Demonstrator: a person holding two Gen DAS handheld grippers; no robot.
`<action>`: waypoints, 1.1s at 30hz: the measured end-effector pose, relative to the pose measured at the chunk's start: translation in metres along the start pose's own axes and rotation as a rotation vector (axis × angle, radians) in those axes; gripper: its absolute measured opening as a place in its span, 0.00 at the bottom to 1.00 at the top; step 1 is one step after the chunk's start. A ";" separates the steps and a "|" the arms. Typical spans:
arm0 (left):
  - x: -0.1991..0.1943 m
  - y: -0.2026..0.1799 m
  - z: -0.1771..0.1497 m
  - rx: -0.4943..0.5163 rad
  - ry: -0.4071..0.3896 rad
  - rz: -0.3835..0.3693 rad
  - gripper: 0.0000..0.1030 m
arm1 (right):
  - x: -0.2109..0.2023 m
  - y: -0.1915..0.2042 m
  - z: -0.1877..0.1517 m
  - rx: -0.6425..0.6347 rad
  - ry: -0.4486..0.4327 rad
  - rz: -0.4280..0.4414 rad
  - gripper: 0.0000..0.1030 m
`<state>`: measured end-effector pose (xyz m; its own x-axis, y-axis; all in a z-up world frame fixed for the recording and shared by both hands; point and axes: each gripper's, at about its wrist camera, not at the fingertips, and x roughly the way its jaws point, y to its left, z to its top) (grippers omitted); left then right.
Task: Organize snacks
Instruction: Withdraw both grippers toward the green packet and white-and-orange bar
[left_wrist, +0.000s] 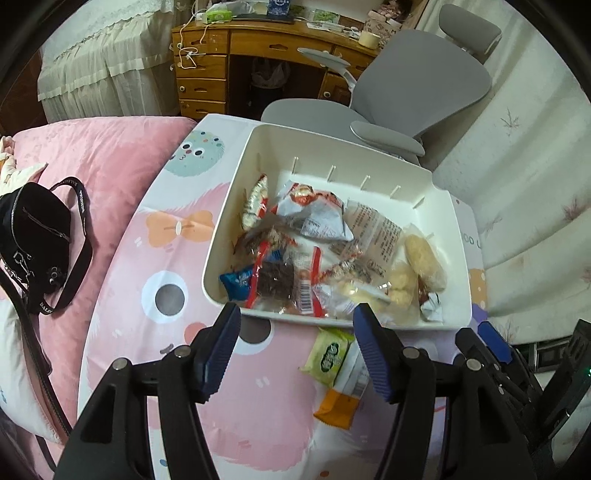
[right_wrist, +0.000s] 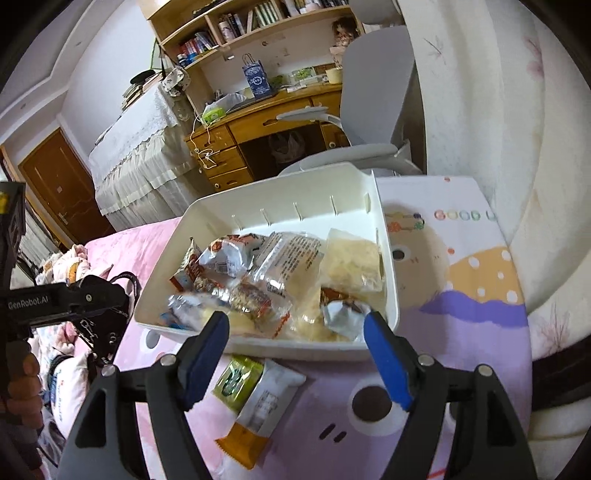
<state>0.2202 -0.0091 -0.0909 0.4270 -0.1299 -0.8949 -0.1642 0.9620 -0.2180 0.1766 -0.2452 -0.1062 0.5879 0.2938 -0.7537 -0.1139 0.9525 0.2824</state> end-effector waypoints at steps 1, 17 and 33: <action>-0.001 0.000 -0.003 0.003 0.003 -0.003 0.60 | -0.001 -0.001 -0.003 0.012 0.012 0.005 0.74; 0.028 -0.002 -0.044 0.078 0.138 0.004 0.77 | 0.015 0.003 -0.043 0.115 0.206 0.047 0.74; 0.093 -0.020 -0.054 0.188 0.234 0.022 0.77 | 0.045 0.050 -0.095 -0.120 0.316 0.046 0.74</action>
<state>0.2154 -0.0536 -0.1911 0.2051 -0.1394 -0.9688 0.0054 0.9899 -0.1414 0.1219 -0.1767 -0.1825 0.3045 0.3287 -0.8940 -0.2386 0.9350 0.2625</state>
